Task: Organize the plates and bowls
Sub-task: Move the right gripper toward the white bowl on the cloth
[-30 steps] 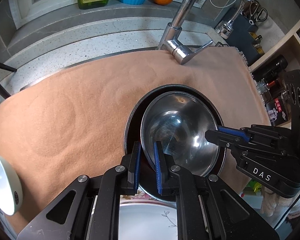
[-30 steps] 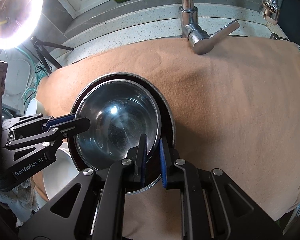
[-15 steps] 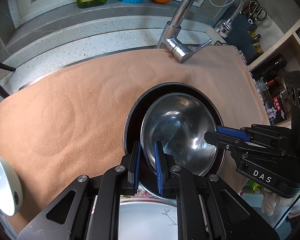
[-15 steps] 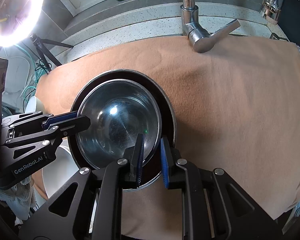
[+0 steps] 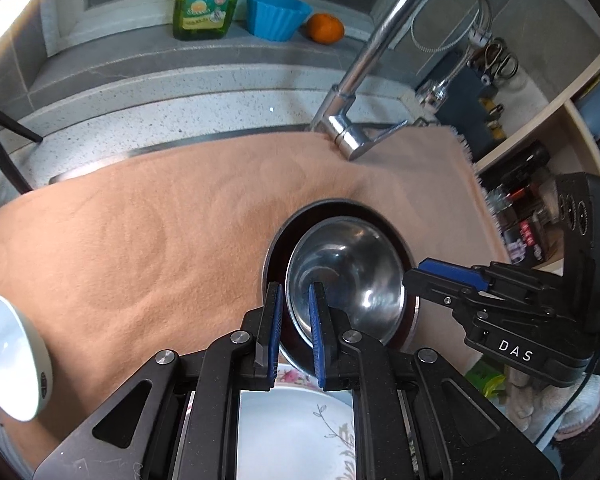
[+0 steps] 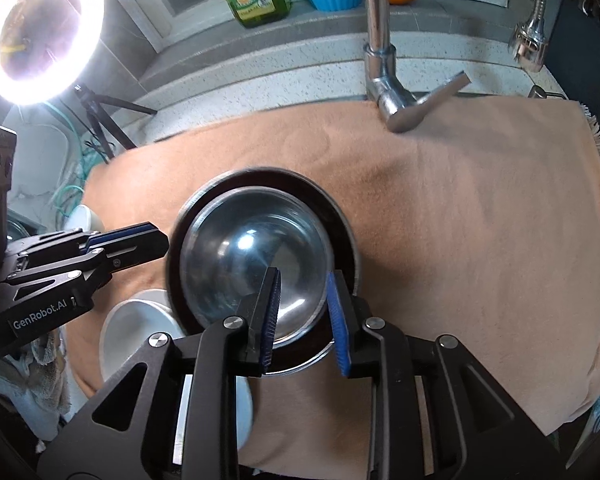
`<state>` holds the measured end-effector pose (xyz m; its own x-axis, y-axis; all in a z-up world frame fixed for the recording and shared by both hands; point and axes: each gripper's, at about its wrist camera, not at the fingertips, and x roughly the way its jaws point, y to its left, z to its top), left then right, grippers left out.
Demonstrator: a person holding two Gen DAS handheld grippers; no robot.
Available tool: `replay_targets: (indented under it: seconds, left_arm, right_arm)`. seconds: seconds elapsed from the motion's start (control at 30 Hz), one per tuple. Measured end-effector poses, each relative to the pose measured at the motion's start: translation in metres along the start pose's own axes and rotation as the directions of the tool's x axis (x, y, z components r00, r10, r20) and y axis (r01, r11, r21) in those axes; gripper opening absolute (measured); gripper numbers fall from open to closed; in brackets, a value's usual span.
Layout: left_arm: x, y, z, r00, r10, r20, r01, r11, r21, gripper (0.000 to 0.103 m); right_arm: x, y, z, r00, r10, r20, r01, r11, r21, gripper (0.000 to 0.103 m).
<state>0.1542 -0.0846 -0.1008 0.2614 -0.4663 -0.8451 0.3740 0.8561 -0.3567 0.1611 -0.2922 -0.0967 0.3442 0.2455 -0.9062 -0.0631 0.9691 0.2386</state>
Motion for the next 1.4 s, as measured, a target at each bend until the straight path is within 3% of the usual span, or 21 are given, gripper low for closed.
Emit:
replay_targets:
  seconds: [0.2, 0.27, 0.5, 0.6, 0.67, 0.97, 1.2, 1.4]
  left_arm:
    - [-0.035, 0.02, -0.006, 0.998, -0.018, 0.061, 0.019, 0.999, -0.03, 0.012]
    - [-0.049, 0.033, -0.009, 0.996, 0.0, 0.09, 0.004, 0.999, -0.049, 0.012]
    - [-0.079, 0.089, -0.028, 0.988, 0.061, 0.14, -0.036, 0.985, -0.171, 0.012]
    - [-0.092, 0.115, -0.039, 0.984, 0.096, 0.152, -0.06, 0.972, -0.228, 0.012]
    - [-0.098, 0.132, -0.048, 0.981, 0.118, 0.154, -0.074, 0.961, -0.266, 0.019]
    - [-0.109, 0.195, -0.082, 0.972, 0.199, 0.128, -0.13, 0.901, -0.415, 0.02]
    - [-0.104, 0.233, -0.093, 0.977, 0.186, 0.103, -0.11, 0.858, -0.502, 0.02]
    - [-0.098, 0.248, -0.092, 0.98, 0.179, 0.092, -0.104, 0.842, -0.529, 0.02]
  right_arm:
    - [-0.026, 0.03, 0.006, 0.996, 0.068, 0.054, -0.066, 0.997, -0.036, 0.027]
    - [-0.034, 0.044, 0.009, 0.993, 0.09, 0.078, -0.086, 0.995, -0.06, 0.044]
    - [-0.035, 0.099, 0.019, 0.984, 0.159, 0.083, -0.146, 0.979, -0.144, 0.045]
    - [-0.023, 0.123, 0.023, 0.98, 0.193, 0.056, -0.181, 0.968, -0.173, 0.051]
    - [-0.014, 0.138, 0.024, 0.975, 0.217, 0.036, -0.207, 0.961, -0.184, 0.057]
    - [0.04, 0.205, 0.021, 0.957, 0.274, -0.1, -0.29, 0.926, -0.24, 0.057]
    - [0.084, 0.241, 0.024, 0.948, 0.274, -0.161, -0.307, 0.92, -0.243, 0.057]
    - [0.12, 0.249, 0.028, 0.94, 0.274, -0.204, -0.313, 0.931, -0.188, 0.057]
